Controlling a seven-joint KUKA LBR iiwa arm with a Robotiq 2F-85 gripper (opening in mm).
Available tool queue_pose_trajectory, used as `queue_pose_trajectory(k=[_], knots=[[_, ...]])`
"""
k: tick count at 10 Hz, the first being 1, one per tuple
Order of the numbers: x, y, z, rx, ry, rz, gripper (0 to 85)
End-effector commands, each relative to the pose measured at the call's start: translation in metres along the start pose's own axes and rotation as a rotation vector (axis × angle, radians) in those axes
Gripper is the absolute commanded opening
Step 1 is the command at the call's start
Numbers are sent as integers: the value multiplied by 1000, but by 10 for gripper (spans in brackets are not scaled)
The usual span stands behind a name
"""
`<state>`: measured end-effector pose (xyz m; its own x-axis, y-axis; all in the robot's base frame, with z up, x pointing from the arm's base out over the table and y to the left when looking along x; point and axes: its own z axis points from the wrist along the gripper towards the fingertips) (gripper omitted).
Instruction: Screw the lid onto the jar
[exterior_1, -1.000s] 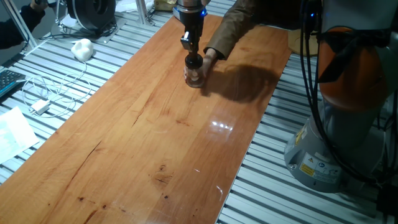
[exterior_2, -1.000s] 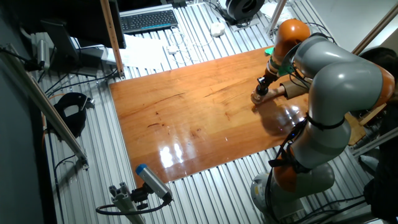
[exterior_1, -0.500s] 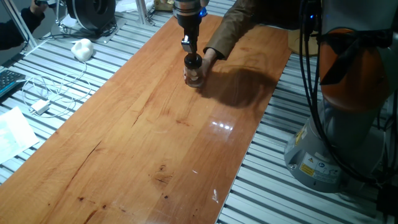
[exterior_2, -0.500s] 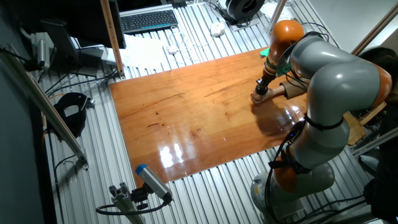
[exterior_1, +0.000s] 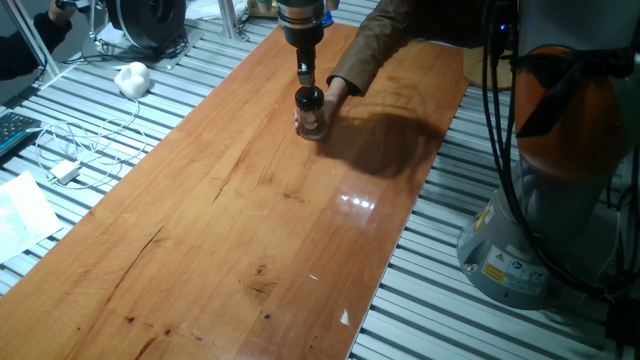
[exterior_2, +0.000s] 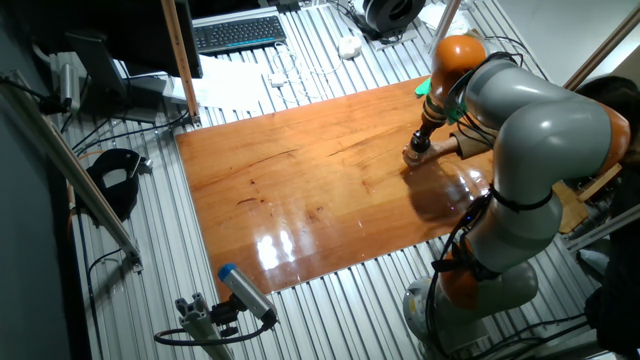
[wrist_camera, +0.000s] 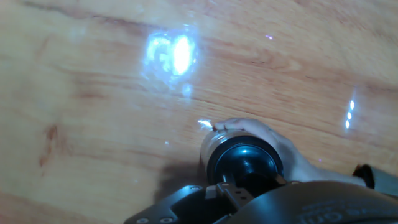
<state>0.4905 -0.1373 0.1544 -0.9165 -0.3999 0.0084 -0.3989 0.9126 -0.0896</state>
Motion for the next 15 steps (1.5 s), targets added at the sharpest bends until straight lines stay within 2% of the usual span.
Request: queue_pose_trajectory(k=[1,3,4,5,6,7,10,11,13,14,15], knots=[[0,0,-1,2,12,59,0],[0,0,-1,-18,35,346,0],[0,0,-1,-20,39,430,0],[0,0,-1,-8,44,467,170],[0,1,-1,-8,52,497,170],[0,1,-1,-9,53,519,340],[0,2,-1,-19,49,675,340],[0,2,-1,-43,48,784,340],[0,2,-1,-42,38,970,340],[0,2,-1,-57,24,1081,340],[0,3,-1,-76,-8,1219,340]])
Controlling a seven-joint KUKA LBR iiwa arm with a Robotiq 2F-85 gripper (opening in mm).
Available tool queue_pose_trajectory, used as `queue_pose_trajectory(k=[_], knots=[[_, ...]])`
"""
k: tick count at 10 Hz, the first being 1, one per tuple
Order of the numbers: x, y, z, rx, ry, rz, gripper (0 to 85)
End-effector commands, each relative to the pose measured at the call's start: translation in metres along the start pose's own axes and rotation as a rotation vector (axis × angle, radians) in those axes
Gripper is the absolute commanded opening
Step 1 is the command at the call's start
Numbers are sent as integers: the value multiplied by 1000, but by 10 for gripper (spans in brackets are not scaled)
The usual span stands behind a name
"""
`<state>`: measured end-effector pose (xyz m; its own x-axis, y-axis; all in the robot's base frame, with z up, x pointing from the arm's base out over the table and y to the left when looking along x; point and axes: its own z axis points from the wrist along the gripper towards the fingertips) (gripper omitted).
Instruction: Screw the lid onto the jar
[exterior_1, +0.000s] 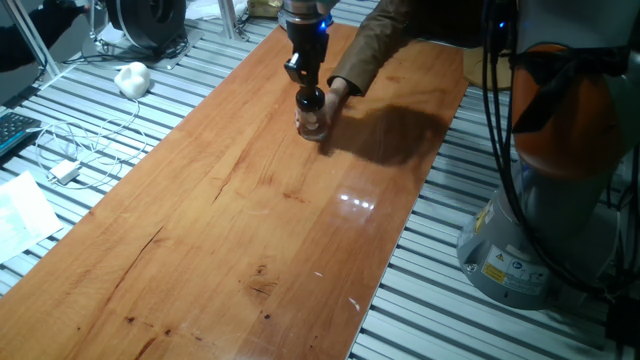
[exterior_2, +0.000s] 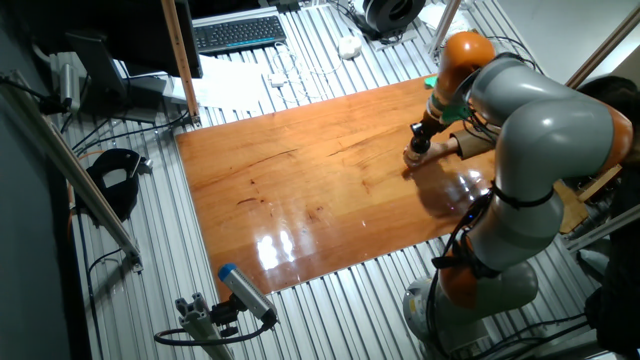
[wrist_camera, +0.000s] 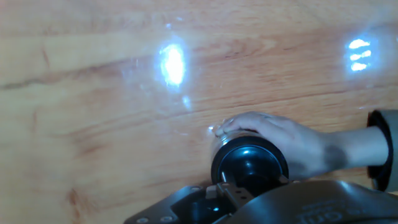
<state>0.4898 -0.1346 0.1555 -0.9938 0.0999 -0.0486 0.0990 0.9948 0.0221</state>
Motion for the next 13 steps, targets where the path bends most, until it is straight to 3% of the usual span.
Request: queue_pose_trajectory(k=[1,2,3,6,7,8,9,12,13], knots=[[1,2,0,25,-43,813,340],[2,4,1,26,-64,878,340],[3,6,2,29,-67,910,340],[3,6,2,40,-58,921,340],[2,6,3,46,-64,923,510],[2,6,3,47,-65,929,510],[2,6,3,40,-66,938,680],[1,3,1,23,-108,1094,680],[0,1,-1,16,-113,1139,510]])
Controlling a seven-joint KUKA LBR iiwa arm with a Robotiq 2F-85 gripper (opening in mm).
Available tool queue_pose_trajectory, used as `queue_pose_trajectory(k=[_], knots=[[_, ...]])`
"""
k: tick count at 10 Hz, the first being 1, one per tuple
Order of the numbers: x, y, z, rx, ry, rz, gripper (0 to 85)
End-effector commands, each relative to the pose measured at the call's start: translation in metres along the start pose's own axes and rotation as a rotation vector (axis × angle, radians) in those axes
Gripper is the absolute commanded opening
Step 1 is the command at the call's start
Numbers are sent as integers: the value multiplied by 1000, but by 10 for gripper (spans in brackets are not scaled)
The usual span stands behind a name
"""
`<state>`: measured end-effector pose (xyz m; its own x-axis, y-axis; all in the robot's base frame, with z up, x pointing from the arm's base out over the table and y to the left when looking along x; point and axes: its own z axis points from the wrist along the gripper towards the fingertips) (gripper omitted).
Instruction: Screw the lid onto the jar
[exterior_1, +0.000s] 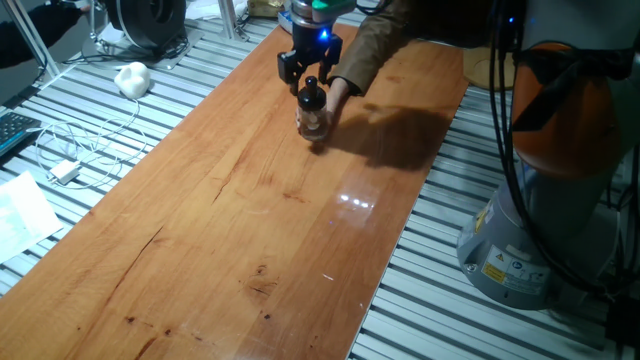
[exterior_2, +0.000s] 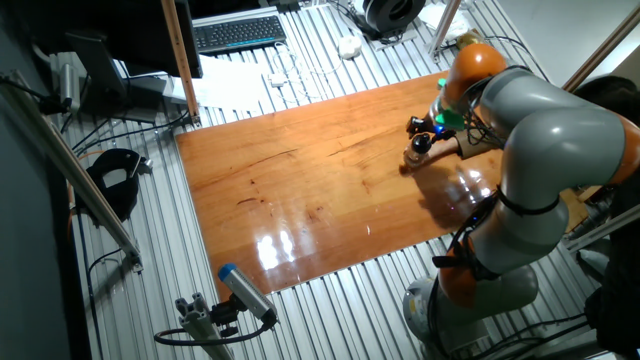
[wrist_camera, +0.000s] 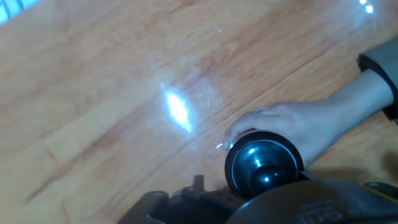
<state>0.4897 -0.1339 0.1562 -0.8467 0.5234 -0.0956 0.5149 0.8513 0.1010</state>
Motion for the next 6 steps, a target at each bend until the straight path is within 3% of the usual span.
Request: queue_pose_trajectory(k=[1,2,6], knots=[[-2,-1,-2,55,-73,721,510],[-4,-3,-4,46,-74,760,340],[-5,-5,-5,46,-114,812,340]])
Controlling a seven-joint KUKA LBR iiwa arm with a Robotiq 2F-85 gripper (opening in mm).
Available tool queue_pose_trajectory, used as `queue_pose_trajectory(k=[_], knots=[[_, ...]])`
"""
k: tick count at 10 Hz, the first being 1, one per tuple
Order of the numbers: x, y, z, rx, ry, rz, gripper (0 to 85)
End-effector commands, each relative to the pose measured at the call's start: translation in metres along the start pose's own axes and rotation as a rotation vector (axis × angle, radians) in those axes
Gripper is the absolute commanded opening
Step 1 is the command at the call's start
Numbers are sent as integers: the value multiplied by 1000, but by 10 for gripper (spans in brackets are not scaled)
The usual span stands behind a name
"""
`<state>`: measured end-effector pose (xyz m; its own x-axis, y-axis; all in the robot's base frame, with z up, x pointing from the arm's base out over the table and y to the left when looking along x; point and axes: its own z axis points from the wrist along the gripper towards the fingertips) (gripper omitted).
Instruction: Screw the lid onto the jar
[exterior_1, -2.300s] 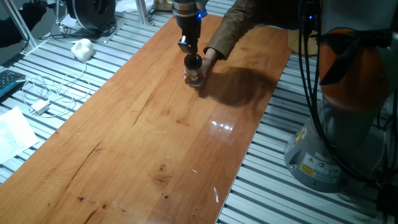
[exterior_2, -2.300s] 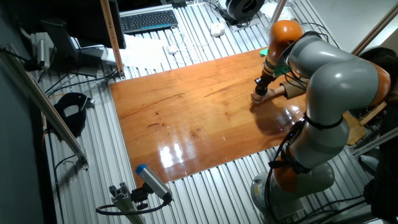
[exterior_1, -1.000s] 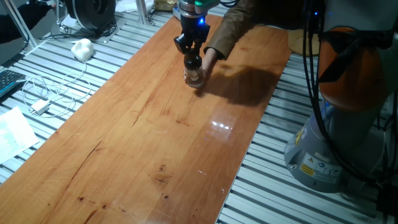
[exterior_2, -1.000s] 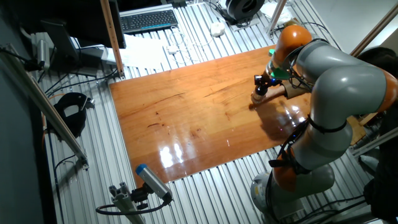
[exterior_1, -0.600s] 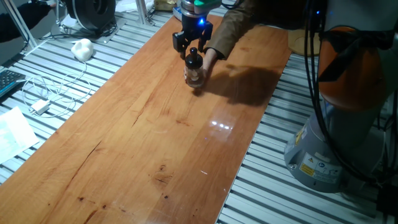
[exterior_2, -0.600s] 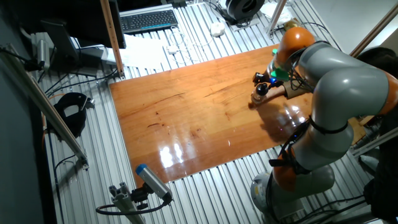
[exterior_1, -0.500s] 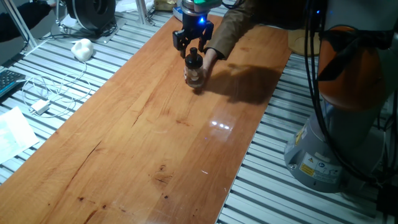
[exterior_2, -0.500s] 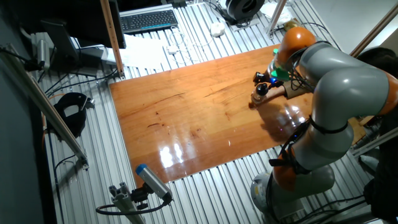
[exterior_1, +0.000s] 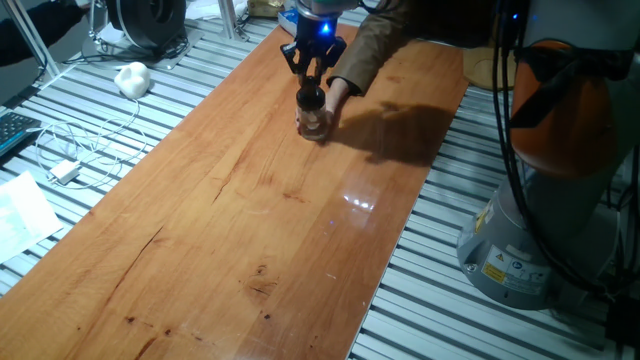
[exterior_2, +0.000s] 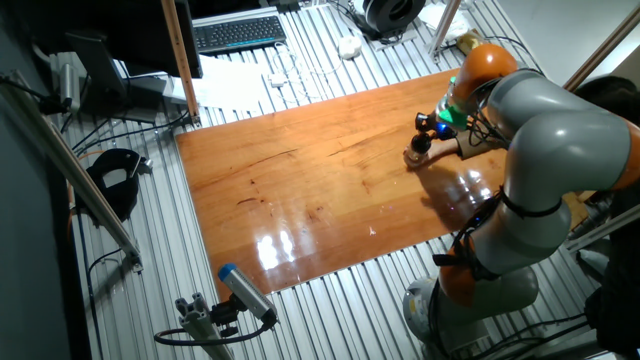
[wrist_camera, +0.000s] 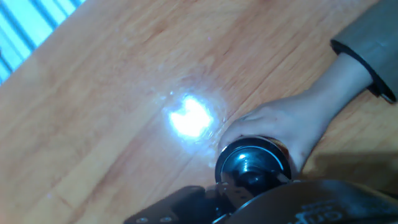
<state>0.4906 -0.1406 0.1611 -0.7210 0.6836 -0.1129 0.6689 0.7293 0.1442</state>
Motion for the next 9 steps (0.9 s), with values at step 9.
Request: queue_pose_trajectory(k=[9], knots=[[-2,0,4,17,-23,420,0]])
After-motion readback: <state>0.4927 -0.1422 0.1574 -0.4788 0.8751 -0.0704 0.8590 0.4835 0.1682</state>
